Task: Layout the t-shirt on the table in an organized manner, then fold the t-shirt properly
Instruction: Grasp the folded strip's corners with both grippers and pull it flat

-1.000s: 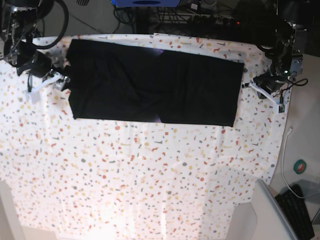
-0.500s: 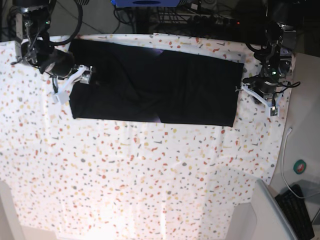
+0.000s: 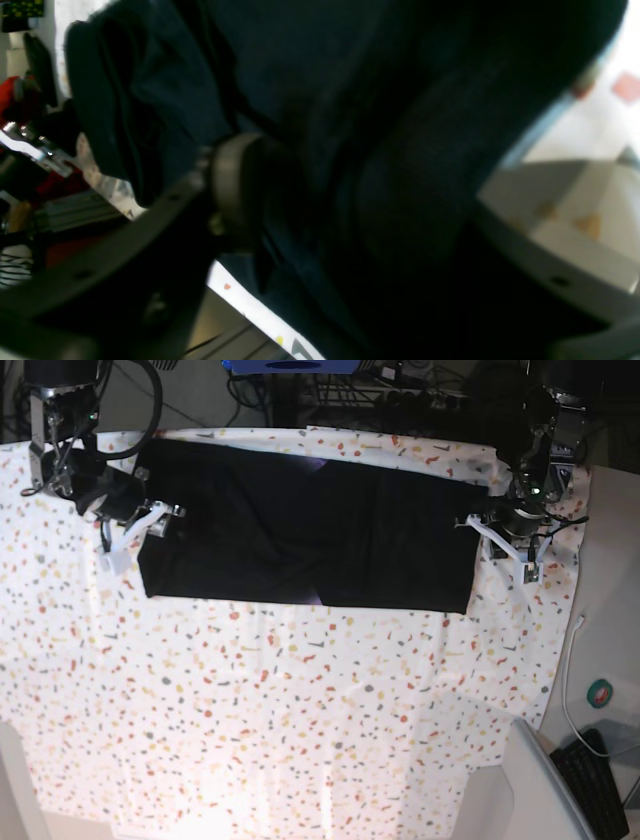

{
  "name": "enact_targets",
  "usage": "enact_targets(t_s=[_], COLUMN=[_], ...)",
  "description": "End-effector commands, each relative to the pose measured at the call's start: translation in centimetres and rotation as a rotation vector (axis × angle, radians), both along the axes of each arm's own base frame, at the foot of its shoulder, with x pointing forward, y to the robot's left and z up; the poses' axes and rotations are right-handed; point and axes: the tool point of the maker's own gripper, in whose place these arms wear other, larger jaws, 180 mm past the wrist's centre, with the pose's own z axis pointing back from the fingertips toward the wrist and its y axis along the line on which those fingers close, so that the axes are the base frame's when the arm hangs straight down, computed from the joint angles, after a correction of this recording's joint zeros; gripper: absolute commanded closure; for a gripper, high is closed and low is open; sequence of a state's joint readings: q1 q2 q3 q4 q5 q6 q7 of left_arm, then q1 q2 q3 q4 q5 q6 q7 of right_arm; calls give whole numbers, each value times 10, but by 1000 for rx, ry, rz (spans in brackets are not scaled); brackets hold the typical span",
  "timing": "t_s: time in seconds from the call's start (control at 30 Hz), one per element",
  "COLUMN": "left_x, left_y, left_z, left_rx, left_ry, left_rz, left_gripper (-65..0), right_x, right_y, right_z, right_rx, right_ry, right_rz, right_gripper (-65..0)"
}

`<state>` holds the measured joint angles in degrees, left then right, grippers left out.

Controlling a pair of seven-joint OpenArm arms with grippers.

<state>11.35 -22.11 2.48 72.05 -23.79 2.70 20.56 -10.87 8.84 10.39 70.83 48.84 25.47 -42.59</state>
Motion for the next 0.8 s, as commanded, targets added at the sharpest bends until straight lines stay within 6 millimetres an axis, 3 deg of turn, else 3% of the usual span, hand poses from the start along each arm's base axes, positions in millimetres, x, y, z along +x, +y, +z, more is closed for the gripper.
enact_targets(t_s=[0.0, 0.2, 0.37, 0.63, 0.77], left_x=[-12, -10, -10, -7, -5], left_y=[-15, -16, -22, -20, 0], left_z=[-10, -10, -9, -1, 6], left_rx=[-52, -54, -61, -58, -52], left_ry=[71, 68, 64, 70, 48], left_rz=[-33, -33, -46, -50, 18], left_gripper=[0, 0, 0, 0, 0], right_x=[-2, -1, 13, 22, 24], right_y=[-2, -3, -11, -68, -90], right_z=[0, 1, 2, -5, 0], right_rx=[-11, -14, -23, -91, -140], right_ry=[7, 20, 11, 46, 36], right_rz=[13, 29, 15, -62, -58], right_gripper=[-276, -246, 0, 0, 0])
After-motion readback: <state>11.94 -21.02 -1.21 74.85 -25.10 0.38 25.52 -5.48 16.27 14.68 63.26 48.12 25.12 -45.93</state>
